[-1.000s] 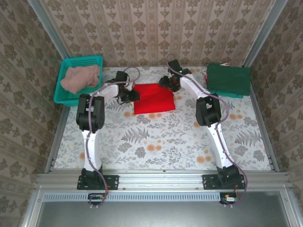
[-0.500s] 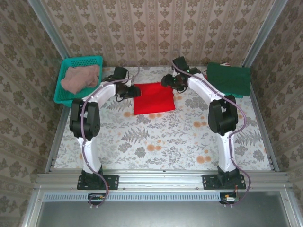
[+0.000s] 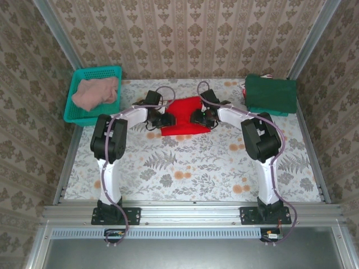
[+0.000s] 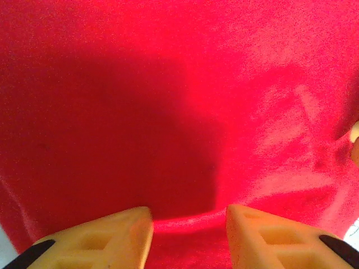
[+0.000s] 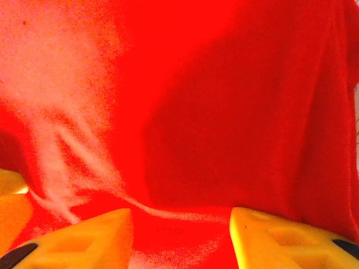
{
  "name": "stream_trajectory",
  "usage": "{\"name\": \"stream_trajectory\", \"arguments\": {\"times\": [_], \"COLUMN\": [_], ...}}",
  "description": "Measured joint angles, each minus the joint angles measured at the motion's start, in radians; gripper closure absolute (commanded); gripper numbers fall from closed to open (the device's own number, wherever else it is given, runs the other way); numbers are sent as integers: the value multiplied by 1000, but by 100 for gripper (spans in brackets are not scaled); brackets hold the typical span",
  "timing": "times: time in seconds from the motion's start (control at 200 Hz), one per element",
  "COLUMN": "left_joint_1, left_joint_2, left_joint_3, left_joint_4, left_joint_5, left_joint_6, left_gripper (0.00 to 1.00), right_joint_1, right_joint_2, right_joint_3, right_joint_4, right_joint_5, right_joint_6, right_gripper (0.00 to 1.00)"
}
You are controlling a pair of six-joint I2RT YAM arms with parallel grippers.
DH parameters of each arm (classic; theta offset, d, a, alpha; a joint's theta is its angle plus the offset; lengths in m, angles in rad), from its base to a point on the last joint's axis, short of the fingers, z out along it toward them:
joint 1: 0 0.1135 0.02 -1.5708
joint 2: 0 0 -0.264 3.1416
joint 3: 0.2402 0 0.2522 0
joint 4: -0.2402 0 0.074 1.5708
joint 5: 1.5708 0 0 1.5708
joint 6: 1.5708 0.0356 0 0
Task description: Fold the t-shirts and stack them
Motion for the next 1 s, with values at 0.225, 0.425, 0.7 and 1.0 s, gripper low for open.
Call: {"name": "stream_trajectory", "arguments": {"times": [0.225, 0.425, 0.7, 1.0], "left_joint_1": [21, 28, 75, 79], "left_joint_2": [-23, -80, -121, -55], "left_joint_3": [-32, -79, -108, -68], "left_joint_4": [28, 13, 8, -5], "left_joint_5": [9, -7, -49, -49], "left_joint_6": [-2, -17, -44, -49], "left_gripper": [55, 41, 41, 45], "right_joint_1": [-23, -42, -56, -57], "right_joint_2": [-87, -131, 29, 169], "right_joint_3": [-104, -82, 164, 303], "right_joint_4": [43, -10, -90, -159], "right_joint_5": [4, 76, 130, 131], "right_joint_6": [2, -26, -92, -111], "right_gripper": [37, 35, 35, 35]}}
